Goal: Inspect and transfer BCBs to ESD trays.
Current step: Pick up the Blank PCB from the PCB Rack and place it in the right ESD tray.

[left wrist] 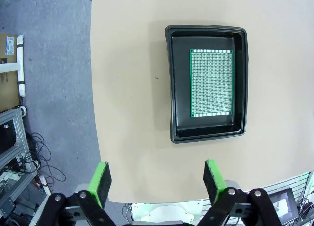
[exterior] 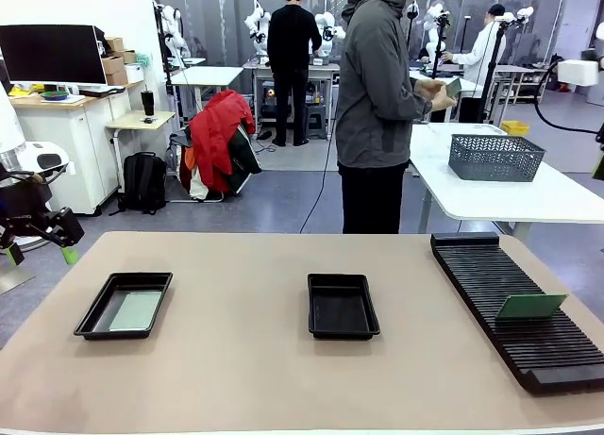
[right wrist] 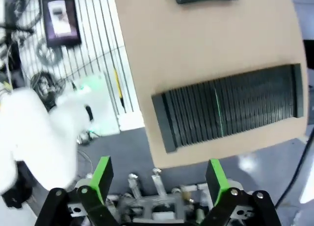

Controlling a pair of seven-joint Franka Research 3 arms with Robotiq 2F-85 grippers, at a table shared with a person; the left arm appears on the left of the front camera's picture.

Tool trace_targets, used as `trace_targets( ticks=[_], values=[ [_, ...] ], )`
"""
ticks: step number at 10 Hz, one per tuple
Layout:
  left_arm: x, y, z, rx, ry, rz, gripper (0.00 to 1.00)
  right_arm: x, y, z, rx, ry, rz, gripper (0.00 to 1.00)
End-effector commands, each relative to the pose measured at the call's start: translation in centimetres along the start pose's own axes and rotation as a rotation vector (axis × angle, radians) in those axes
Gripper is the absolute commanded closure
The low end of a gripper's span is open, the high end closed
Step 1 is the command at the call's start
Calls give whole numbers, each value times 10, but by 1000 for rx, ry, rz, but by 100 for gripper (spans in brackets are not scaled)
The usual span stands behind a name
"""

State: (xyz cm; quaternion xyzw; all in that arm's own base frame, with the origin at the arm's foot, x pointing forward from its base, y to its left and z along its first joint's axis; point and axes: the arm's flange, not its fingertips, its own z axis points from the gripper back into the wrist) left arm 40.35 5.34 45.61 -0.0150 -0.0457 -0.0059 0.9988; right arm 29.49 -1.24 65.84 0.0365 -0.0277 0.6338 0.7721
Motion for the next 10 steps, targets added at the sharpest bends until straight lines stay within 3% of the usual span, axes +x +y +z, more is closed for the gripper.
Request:
trace_targets(
  ticks=[1, 5, 10],
  values=[
    [-1, 1, -1, -1, 0, -7, 0, -21, 1, 2, -74, 21, 156, 0],
    [-1, 1, -1, -1, 0, -7, 0, -46, 0, 2, -52, 42, 332, 0],
    [-1, 1, -1, -1, 0, -7, 0, -40, 3, 7, -45, 30, 299, 0]
  ],
)
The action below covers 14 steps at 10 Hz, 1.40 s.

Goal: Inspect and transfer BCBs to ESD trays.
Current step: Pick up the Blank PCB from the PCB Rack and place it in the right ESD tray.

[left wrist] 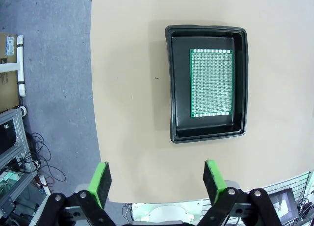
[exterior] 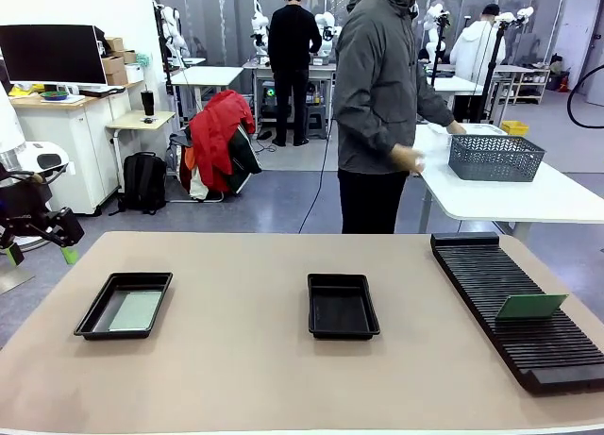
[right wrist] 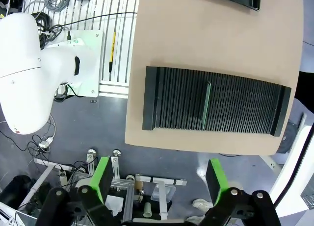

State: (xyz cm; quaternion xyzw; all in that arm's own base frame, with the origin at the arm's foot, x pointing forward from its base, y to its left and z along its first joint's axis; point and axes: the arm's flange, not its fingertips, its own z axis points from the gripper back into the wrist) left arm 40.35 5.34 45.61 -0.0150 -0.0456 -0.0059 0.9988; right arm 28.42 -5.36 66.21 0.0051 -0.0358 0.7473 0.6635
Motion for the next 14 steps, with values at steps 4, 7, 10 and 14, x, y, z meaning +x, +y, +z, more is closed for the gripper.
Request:
trace_targets(
  ticks=[4, 7, 10, 14],
  values=[
    [-1, 1, -1, -1, 0, -7, 0, 2, 0, 0, 0, 1, -17, 0],
    [-1, 1, -1, -1, 0, -7, 0, -2, -8, -24, -25, 5, 26, 0],
    [-1, 1, -1, -1, 0, -7, 0, 1, -19, -67, -82, 26, 48, 0],
    [-1, 1, -1, -1, 0, -7, 0, -4, -34, -131, -113, -1, 72, 0]
  ],
)
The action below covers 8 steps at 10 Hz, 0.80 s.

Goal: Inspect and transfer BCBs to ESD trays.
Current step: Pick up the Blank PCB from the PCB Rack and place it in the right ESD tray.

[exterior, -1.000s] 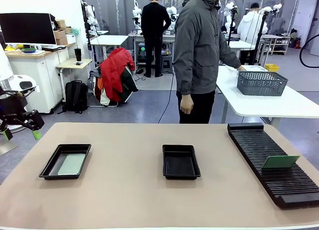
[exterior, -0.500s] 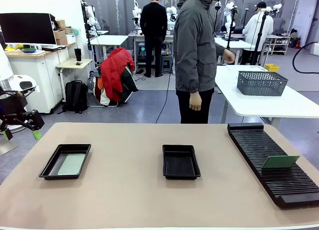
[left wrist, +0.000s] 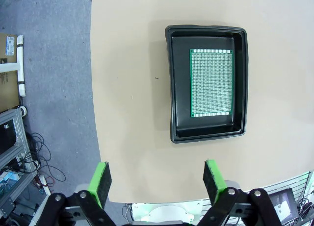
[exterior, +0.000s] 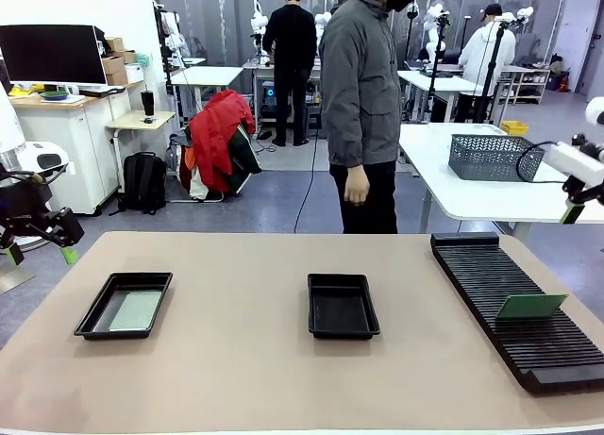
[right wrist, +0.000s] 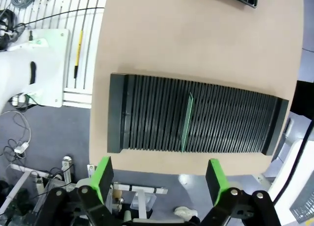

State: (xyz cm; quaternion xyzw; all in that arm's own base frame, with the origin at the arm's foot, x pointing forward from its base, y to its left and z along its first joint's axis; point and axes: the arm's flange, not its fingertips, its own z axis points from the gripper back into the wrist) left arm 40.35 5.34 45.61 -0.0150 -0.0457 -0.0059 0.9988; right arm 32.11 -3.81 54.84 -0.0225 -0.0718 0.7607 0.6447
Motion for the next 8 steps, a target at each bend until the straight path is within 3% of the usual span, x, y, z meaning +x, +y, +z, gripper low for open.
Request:
trace_targets(
  ticks=[1, 8],
  values=[
    [-1, 1, -1, -1, 0, -7, 0, -9, -2, -31, -36, 8, 30, 0],
    [-1, 1, -1, -1, 0, -7, 0, -18, -27, -107, -79, 47, -15, 0]
  ],
)
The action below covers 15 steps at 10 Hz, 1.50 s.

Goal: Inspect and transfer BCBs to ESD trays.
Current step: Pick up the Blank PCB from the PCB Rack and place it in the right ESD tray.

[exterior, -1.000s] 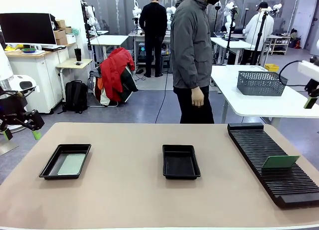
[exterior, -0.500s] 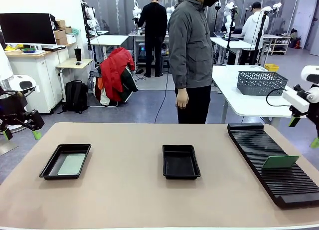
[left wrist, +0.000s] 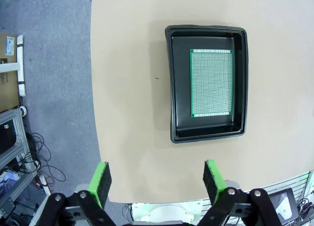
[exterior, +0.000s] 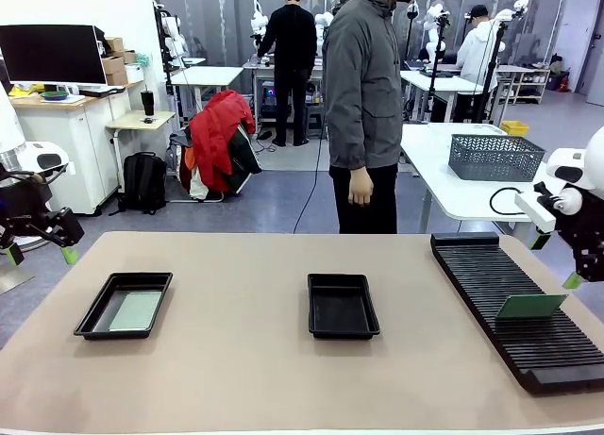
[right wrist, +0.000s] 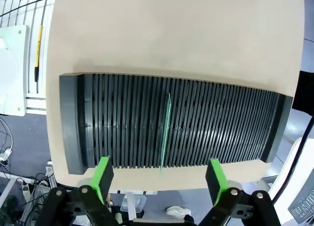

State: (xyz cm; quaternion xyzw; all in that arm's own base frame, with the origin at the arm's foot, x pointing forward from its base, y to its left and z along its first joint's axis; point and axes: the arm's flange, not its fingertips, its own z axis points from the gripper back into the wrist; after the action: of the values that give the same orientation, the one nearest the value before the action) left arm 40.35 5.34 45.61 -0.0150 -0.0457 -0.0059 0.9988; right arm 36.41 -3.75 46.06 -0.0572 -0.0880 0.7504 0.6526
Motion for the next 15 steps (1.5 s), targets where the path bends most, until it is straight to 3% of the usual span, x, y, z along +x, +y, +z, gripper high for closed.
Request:
trace_targets(
  ticks=[1, 8, 15],
  values=[
    [-1, 1, -1, -1, 0, -7, 0, -8, 2, -24, -2, 19, 0, 0],
    [-1, 1, -1, -1, 0, -7, 0, -23, -6, -85, 8, 18, -53, 0],
    [-1, 1, -1, -1, 0, -7, 0, -30, -6, -118, 20, 10, -93, 0]
  ],
)
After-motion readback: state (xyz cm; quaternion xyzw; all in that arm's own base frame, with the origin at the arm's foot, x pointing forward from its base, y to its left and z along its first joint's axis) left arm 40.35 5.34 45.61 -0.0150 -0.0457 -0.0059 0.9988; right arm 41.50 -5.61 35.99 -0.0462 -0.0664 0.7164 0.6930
